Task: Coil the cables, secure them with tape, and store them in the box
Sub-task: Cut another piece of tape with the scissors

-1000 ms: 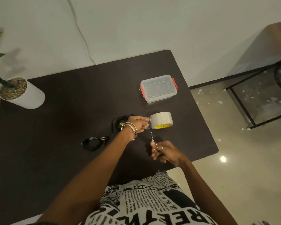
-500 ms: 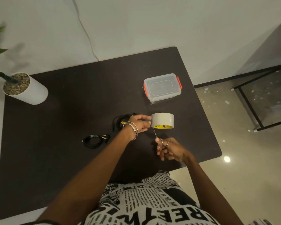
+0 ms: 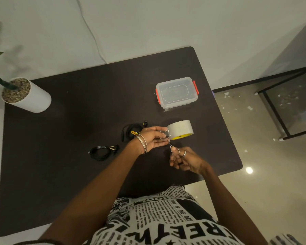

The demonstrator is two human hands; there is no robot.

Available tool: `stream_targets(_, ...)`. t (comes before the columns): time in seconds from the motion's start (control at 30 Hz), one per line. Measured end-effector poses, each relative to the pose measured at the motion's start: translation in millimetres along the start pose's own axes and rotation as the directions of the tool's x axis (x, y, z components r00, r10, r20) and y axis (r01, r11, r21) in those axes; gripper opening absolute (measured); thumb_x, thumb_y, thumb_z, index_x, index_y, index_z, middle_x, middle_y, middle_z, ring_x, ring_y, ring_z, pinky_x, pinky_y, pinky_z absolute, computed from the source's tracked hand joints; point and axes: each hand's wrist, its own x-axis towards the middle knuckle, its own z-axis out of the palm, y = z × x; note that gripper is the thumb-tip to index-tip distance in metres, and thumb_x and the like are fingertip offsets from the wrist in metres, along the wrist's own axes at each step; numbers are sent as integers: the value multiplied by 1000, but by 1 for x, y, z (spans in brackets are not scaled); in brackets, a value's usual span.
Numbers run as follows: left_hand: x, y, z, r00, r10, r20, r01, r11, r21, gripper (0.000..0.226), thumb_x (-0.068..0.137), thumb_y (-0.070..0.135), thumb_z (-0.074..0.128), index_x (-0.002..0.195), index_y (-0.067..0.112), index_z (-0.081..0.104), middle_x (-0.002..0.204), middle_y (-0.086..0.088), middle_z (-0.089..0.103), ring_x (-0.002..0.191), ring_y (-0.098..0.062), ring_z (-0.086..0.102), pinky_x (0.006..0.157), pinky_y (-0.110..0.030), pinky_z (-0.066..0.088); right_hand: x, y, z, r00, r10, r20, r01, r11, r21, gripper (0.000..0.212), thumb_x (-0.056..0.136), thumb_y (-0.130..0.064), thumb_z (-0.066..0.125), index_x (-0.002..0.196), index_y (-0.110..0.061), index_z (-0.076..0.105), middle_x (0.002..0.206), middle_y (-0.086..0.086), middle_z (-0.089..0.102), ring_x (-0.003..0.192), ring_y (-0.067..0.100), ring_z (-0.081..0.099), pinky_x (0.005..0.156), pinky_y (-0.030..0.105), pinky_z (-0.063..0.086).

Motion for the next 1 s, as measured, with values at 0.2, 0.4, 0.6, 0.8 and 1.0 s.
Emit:
stream_targets(0.2, 2, 1, -6, 1000, -19, -18, 19, 1000, 4, 25, 83, -15, 53, 96, 3, 65, 90, -18, 66, 85, -30, 67, 83, -43, 54, 2, -2, 0, 1000, -10, 11, 10, 1000, -8, 55, 67, -61, 67, 74, -7, 61, 71, 13, 63, 53, 16, 49, 34, 15, 23)
stream_targets(0.4, 4, 1, -9, 1000, -21, -21, 21, 1000, -3, 27, 83, -15, 54, 100, 3, 65, 92, -18, 67, 87, -30, 68, 81, -42, 56, 5, -3, -1, 999, 16, 39, -16, 1000, 11, 53, 68, -59, 68, 74, -7, 61, 68, 10, 60, 50, 12, 44, 34, 15, 22)
stream_targets(0.6, 4, -1, -12, 1000, 9, -8, -8, 999, 39, 26, 83, -13, 55, 100, 5, 66, 92, -16, 69, 83, -26, 70, 79, -40, 58, 5, -4, -5, 998, 28, 48, -29, 999, 23, 52, 66, -58, 70, 72, -8, 60, 67, 9, 58, 48, 11, 42, 33, 14, 24)
stream_targets(0.8, 4, -2, -15, 996, 86, 20, -87, 995, 39, 30, 80, -13, 60, 103, 6, 64, 97, -18, 67, 81, -24, 72, 74, -36, 60, 9, -3, -1, 1000, -12, 21, 10, 996, 92, 41, 77, -46, 67, 71, -7, 57, 62, 6, 53, 45, 9, 38, 33, 14, 23)
stream_targets(1.0, 3, -2, -15, 993, 115, 37, -116, 992, 43, 38, 77, -15, 63, 111, 4, 62, 104, -19, 64, 85, -26, 71, 76, -37, 59, 5, -2, -4, 1000, -20, 22, 18, 996, 93, 29, 84, -31, 63, 65, -9, 56, 62, 7, 47, 41, 6, 35, 33, 15, 23)
